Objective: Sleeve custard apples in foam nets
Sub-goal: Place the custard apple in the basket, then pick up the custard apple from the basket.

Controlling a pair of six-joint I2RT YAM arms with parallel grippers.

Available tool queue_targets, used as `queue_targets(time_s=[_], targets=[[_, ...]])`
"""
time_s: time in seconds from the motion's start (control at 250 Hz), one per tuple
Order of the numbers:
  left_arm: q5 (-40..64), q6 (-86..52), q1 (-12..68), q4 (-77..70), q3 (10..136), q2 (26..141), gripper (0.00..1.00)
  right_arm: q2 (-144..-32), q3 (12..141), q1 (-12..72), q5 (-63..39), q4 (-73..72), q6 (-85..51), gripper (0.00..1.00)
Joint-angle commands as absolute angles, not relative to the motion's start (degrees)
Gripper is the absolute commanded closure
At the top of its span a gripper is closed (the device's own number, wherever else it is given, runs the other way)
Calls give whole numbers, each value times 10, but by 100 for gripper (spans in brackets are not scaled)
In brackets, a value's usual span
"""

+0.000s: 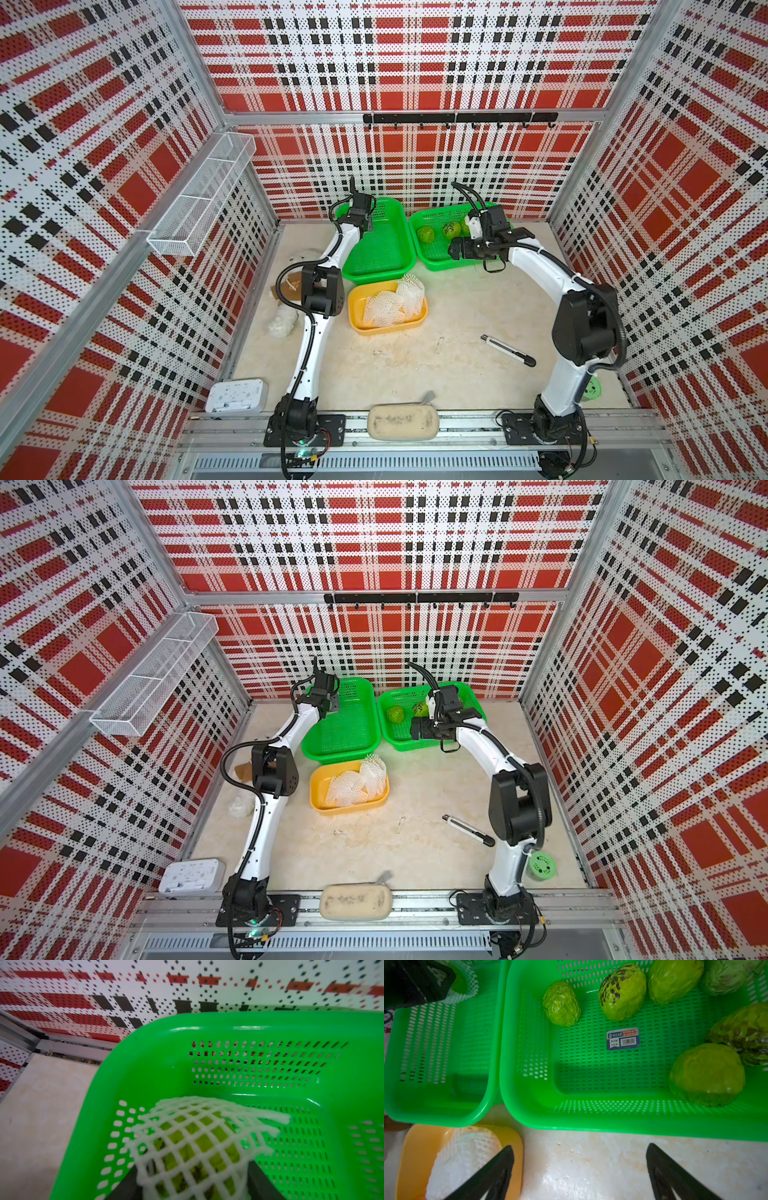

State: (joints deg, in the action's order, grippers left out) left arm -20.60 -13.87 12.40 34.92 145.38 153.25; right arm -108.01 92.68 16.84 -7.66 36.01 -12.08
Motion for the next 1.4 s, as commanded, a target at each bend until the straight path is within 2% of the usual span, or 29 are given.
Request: queue_targets(time_s=[0.0, 0.04, 0.116, 0.18, 0.476, 0.716, 1.001, 1.397], targets=[[-184, -142, 126, 328, 1470, 1544, 51, -1113, 977, 167, -51, 345, -137, 0], [-183, -139, 126, 324, 1467, 1539, 41, -1127, 992, 165, -40, 347, -141, 0], [-167, -136, 124, 312, 1453, 1523, 11, -1158, 1030, 160, -31, 354, -148, 0], [-161, -132, 124, 297, 1431, 1500, 0, -1187, 1062, 156, -25, 360, -155, 0], [-120, -146, 118, 260, 1284, 1360, 1, -1315, 1215, 152, -17, 387, -180, 2], [-45, -159, 130, 196, 1047, 1169, 1, -1397, 1301, 148, -27, 361, -240, 3], [-36, -195, 169, 123, 743, 938, 1, -1502, 1426, 148, -30, 367, -303, 4], [-94, -200, 337, 179, 517, 666, 1, -1564, 1477, 145, 12, 326, -335, 8]])
